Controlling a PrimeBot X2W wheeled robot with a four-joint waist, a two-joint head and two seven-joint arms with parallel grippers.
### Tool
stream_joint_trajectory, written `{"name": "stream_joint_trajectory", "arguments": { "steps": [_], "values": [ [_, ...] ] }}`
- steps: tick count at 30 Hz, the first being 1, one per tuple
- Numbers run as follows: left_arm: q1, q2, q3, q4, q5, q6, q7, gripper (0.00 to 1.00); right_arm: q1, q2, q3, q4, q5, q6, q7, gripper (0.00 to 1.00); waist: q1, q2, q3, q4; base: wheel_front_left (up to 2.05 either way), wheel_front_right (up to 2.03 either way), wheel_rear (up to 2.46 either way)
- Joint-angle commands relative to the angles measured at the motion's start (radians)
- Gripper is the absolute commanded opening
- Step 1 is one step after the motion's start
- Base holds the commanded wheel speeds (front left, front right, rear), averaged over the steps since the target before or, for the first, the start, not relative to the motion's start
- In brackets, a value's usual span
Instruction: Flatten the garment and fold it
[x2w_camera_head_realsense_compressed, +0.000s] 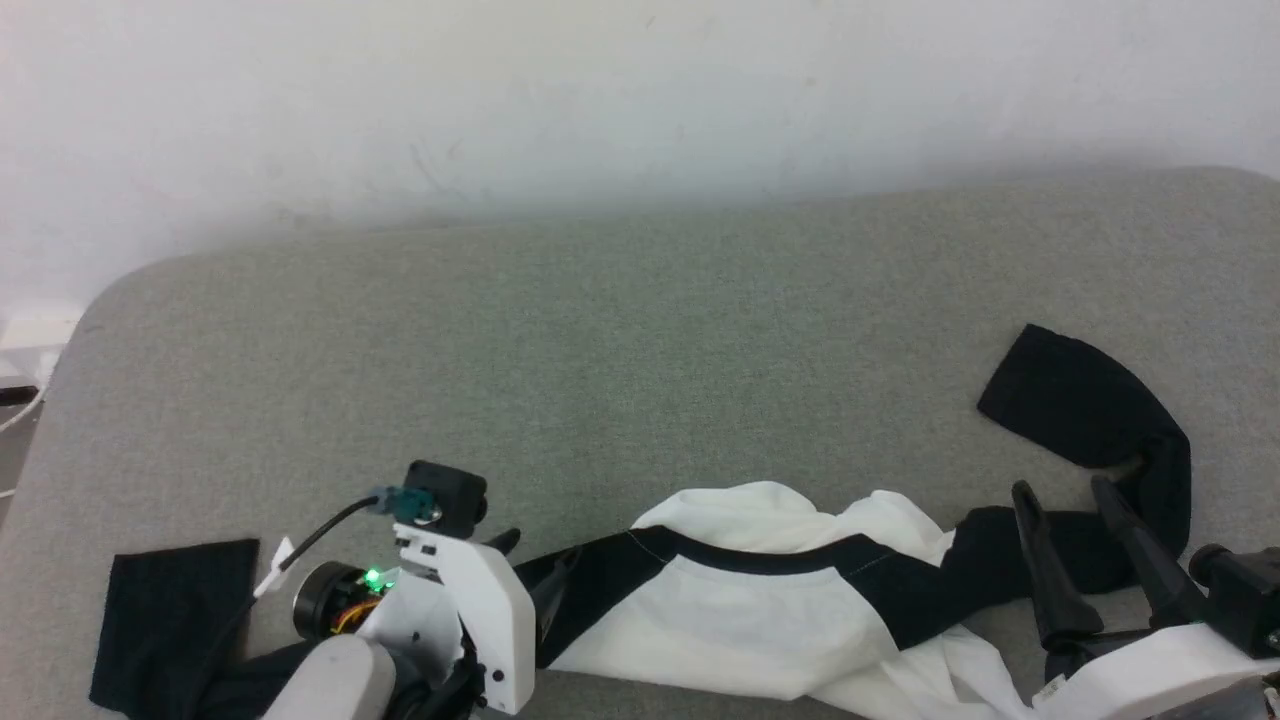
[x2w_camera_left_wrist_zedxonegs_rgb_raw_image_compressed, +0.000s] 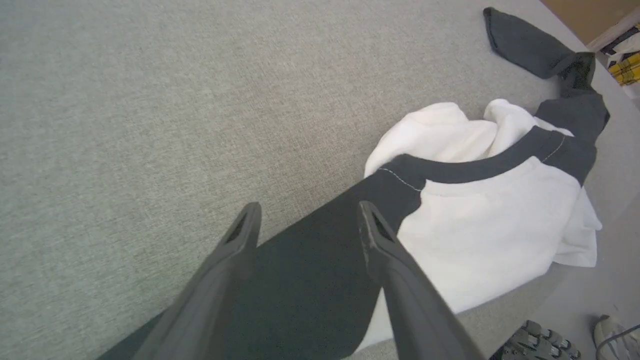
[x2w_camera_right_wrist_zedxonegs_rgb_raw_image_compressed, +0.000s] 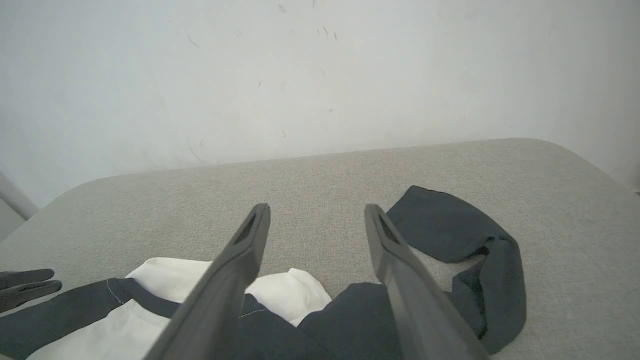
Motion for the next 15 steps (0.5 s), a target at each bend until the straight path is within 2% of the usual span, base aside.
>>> {"name": "stream_joint_trajectory", "arguments": {
  "steps": [1,5,8,12,13,14,15],
  "values": [
    [-0.038,0.009,-0.021,0.033,-0.015,-0.028,0.042,1.00,-0.005,0.003,0.002,0.003,0.002,-0.001,0.004,1.00,0.0000,0.0000,0.018,-0.018,0.00,0.00,0.00],
    [-0.098,0.031,-0.061,0.091,-0.023,-0.064,0.102,1.00,-0.016,0.003,0.001,0.016,0.005,-0.001,-0.001,1.00,0.0000,0.0000,0.033,-0.032,0.00,0.00,0.00],
    [-0.127,0.039,-0.084,0.115,-0.029,-0.077,0.121,1.00,-0.021,0.003,0.003,0.021,0.007,-0.001,-0.005,1.00,0.0000,0.0000,0.040,-0.038,0.00,0.00,0.00],
    [-0.172,0.056,-0.146,0.164,-0.075,-0.094,0.197,1.00,-0.036,0.003,0.009,0.039,0.012,-0.001,-0.011,1.00,0.0000,0.0000,0.049,-0.051,0.00,0.00,0.00],
    [-0.180,0.062,-0.161,0.172,-0.088,-0.096,0.214,0.91,-0.039,0.003,0.012,0.044,0.013,-0.001,-0.014,1.00,0.0000,0.0000,0.049,-0.055,0.00,0.00,0.00],
    [-0.188,0.068,-0.174,0.175,-0.099,-0.097,0.222,0.40,-0.041,0.003,0.013,0.049,0.013,-0.001,-0.016,1.00,0.0000,0.0000,0.050,-0.057,0.00,0.00,0.00],
    [-0.195,0.074,-0.181,0.174,-0.102,-0.097,0.215,0.00,-0.042,0.003,0.012,0.053,0.015,-0.001,-0.018,1.00,0.0000,0.0000,0.051,-0.061,0.00,0.00,0.00]
  ]
}}
